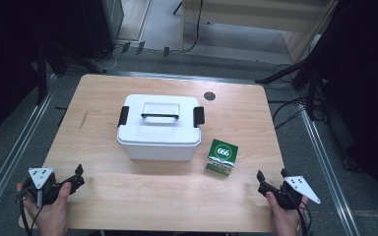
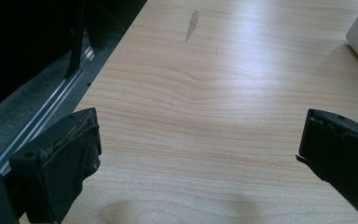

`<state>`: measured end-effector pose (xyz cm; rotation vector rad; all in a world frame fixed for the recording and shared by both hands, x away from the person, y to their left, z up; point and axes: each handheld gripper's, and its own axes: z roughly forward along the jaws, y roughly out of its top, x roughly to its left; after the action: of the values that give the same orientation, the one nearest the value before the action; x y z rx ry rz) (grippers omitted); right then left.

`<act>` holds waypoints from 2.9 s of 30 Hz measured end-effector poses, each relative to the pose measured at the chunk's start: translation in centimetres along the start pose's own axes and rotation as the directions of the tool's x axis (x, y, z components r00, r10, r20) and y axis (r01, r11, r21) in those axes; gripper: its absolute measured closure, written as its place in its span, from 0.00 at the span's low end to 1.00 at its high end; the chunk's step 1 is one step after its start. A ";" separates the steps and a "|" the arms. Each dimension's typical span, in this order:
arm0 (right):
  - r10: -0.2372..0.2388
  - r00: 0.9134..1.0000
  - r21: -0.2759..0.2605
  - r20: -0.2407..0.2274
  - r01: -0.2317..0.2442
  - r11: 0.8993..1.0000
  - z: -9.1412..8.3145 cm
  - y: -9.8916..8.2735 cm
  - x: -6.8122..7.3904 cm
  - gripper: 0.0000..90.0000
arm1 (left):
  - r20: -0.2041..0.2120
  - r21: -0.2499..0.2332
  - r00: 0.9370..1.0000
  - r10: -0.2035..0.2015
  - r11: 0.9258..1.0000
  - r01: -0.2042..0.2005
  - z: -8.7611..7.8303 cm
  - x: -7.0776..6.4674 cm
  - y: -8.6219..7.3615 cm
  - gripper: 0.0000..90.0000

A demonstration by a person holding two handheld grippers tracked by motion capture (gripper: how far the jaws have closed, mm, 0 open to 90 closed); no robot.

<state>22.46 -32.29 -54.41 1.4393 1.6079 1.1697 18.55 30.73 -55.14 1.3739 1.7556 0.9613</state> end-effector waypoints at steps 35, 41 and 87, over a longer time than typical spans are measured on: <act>-0.188 0.926 -0.058 -0.329 0.179 0.982 2.1 6.5 14.0 0.87 | 0.311 -0.021 0.947 0.083 0.997 -0.080 1.2 -8.5 3.8 0.93; -0.205 0.902 -0.021 -0.379 0.213 0.977 3.7 7.7 15.4 0.86 | 0.345 -0.006 0.934 0.091 0.996 -0.094 1.7 -9.3 3.9 0.97; -0.228 0.934 0.074 -0.275 0.257 0.964 7.7 9.3 9.2 1.00 | 0.280 -0.013 0.958 0.066 0.998 -0.065 0.9 -1.9 2.1 0.99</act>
<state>31.45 -21.95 -47.93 1.1411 1.9987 1.1805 20.65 29.35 -53.59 1.4943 1.5032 0.7603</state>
